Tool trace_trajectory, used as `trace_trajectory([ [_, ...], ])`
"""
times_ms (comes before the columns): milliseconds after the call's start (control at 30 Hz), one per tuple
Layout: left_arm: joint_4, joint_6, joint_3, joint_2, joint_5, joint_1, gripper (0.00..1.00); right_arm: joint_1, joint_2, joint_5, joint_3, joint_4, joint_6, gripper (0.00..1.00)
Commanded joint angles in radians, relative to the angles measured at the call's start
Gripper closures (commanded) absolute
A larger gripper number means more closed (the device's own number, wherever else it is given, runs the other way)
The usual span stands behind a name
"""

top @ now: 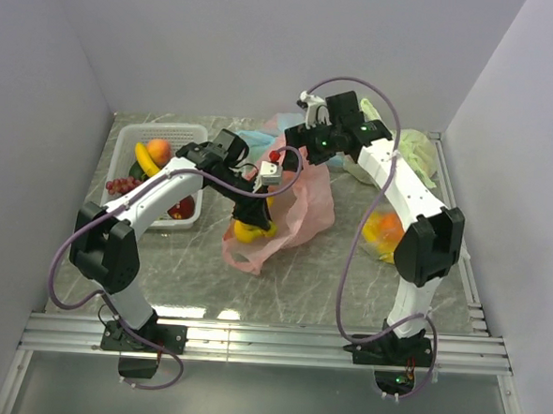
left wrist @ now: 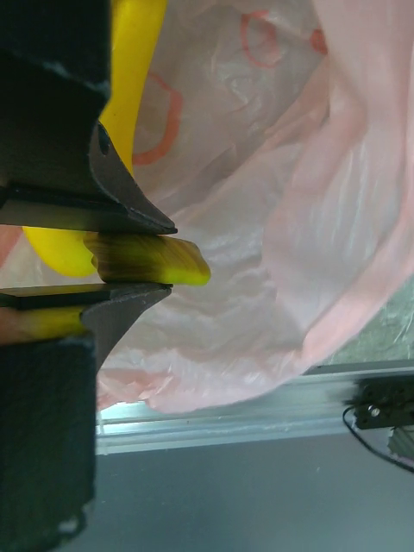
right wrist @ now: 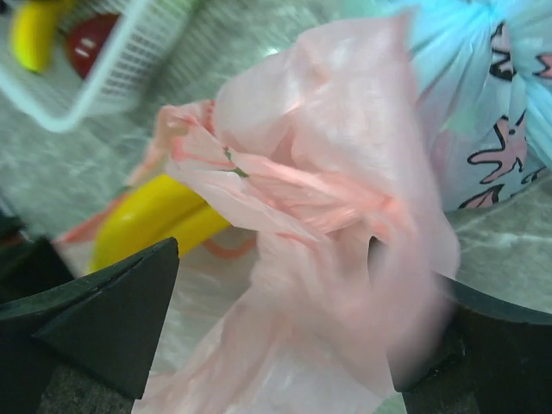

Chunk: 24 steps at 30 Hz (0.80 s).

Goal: Place the fake fruits into the plastic bag and tie a complex knot

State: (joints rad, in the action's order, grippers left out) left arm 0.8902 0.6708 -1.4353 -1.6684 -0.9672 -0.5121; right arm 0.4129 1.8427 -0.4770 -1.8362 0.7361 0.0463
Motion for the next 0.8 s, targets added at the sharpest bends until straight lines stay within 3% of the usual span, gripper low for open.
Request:
trace_trajectory([
  [0,0.099,0.105,-0.068,-0.004,-0.065,-0.002,0.98,0.0,0.024,0.049,-0.08,0.042,0.095,0.03],
  [233,0.138,0.119,-0.089,-0.017,-0.079,0.004,0.98,0.024,0.069,-0.049,-0.101,0.177,0.199,0.04],
  [333,0.225,0.186,-0.123,-0.046,-0.076,0.014,0.98,0.038,0.093,-0.061,-0.083,0.23,0.253,0.23],
  [367,0.249,0.225,-0.134,-0.056,-0.073,0.026,0.98,0.038,0.102,-0.075,-0.089,0.267,0.259,0.4],
  [433,0.355,0.283,-0.18,-0.089,-0.053,0.038,0.96,0.032,0.118,-0.112,-0.109,0.287,0.257,0.61],
  [467,0.406,0.349,-0.2,-0.105,-0.035,0.043,0.95,0.026,0.115,-0.126,-0.116,0.293,0.25,0.9],
  [500,0.449,0.384,-0.218,-0.12,-0.012,0.044,0.94,0.018,0.102,-0.193,-0.124,0.289,0.213,1.0],
  [633,0.48,0.423,-0.176,-0.104,0.1,0.044,0.91,-0.087,-0.006,-0.432,-0.033,0.104,-0.01,1.0],
  [667,0.477,0.432,-0.163,-0.097,0.137,0.043,0.91,-0.133,-0.035,-0.472,0.01,-0.049,-0.084,1.0],
  [700,0.477,0.431,-0.156,-0.099,0.156,0.043,0.91,-0.149,-0.08,-0.5,0.049,-0.116,-0.203,1.0],
  [767,0.477,0.431,-0.143,-0.108,0.218,0.043,0.89,-0.18,-0.106,-0.572,0.123,-0.225,-0.275,1.0],
])
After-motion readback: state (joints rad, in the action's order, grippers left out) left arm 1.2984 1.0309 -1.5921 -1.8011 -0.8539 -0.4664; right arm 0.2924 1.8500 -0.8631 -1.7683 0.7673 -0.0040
